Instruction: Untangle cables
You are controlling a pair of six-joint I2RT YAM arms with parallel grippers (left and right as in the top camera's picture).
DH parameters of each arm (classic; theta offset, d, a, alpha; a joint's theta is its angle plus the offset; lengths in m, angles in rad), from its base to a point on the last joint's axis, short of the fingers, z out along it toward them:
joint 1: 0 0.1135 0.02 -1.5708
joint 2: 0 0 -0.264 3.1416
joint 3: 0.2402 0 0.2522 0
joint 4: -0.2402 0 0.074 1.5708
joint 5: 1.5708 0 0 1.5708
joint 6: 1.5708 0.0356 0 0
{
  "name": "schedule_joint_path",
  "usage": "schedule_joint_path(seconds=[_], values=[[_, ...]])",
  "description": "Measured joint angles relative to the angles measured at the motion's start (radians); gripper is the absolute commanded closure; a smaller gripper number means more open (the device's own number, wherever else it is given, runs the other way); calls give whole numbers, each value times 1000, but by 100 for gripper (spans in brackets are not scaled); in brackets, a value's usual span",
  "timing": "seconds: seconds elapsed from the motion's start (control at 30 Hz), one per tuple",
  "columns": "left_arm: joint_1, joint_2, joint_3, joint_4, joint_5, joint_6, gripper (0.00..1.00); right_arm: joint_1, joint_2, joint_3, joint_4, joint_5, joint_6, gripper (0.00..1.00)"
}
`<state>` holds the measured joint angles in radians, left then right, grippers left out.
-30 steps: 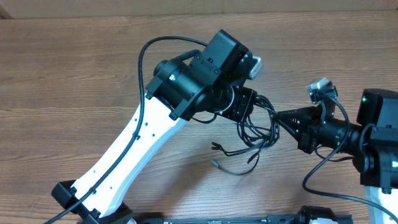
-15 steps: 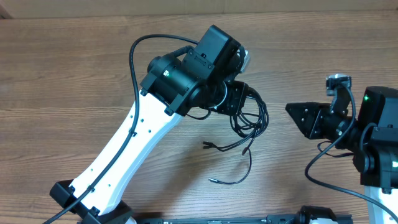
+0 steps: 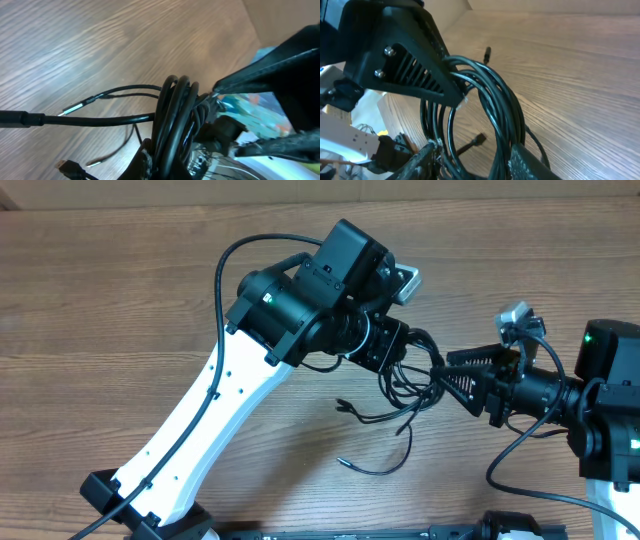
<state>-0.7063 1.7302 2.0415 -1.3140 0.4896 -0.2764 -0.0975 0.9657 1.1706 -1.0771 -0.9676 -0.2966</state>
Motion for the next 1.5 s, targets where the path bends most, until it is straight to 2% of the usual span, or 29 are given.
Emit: schedule_joint_path(seconds=[0.43,0.6,0.7,0.83,1.2,1.37,1.5], values=[[0,0,0,-3,52,41,96,0,0,0,19,-11,-27,56],[0,0,0,18,54,45,96,0,0,0,13,-11,-40,61],[0,0,0,35,55,40,96,0,0,0,2,-10,-45,70],[0,0,0,51,57,26,96,-1,0,0,-5,0,-48,77],[0,0,0,75,62,-59,96,-1,6,0,-8,6,-48,77],[-7,0,0,100,87,-61,96,-1,27,0,-8,6,-47,86],[-14,0,0,104,87,-61,96,-1,47,0,-11,6,-48,89]])
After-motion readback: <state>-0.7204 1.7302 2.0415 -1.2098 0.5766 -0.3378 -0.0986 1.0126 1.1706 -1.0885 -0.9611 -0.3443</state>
